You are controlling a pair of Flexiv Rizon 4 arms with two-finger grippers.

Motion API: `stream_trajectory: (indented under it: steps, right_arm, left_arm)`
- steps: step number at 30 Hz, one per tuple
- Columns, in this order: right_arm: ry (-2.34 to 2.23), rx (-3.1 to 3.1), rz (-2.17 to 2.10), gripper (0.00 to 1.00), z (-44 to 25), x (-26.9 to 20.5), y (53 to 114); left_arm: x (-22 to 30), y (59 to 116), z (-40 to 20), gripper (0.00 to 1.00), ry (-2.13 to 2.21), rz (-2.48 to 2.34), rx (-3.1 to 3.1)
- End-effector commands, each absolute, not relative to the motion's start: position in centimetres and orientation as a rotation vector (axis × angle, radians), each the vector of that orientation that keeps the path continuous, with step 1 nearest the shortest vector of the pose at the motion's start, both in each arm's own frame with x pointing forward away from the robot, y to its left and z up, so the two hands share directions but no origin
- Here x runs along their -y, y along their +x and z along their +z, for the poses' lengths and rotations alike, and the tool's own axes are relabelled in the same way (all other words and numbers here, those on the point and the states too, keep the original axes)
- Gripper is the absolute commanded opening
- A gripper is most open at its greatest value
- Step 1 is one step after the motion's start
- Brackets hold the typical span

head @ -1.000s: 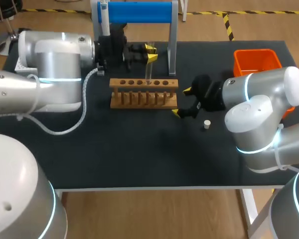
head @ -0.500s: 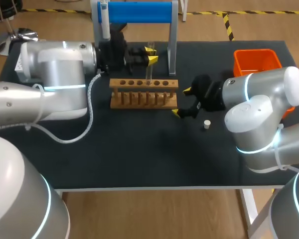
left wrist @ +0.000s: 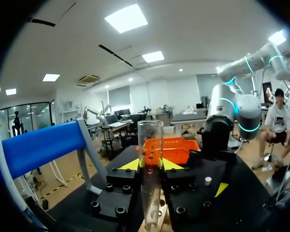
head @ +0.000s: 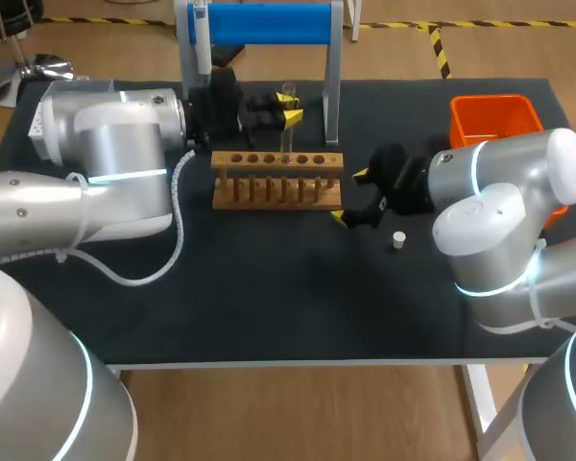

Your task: Invert the test tube, pick up the pipette, mount the tip to pipette, aspirate from beaker and dispense into the tube, eject the tip, return the pipette, and cap with the stopper.

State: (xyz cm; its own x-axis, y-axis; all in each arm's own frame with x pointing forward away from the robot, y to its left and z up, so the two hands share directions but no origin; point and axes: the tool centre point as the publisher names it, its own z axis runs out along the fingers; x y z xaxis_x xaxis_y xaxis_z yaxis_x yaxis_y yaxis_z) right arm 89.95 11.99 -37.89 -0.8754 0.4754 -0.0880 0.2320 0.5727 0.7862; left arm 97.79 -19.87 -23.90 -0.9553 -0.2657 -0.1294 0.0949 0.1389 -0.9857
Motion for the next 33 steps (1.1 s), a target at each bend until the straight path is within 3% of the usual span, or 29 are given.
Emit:
stream_trajectory:
  steps: [1, 33]
  right_arm:
    - [0.581, -2.523, 1.192, 1.00, -37.7, -11.9, 90.0]
    - [0.581, -2.523, 1.192, 1.00, -37.7, -11.9, 90.0]
  left_arm:
    - [20.2, 97.7, -24.2, 0.00, -0.161, -1.892, -2.135]
    - [20.0, 98.3, -26.4, 0.00, -0.172, -1.904, -2.117]
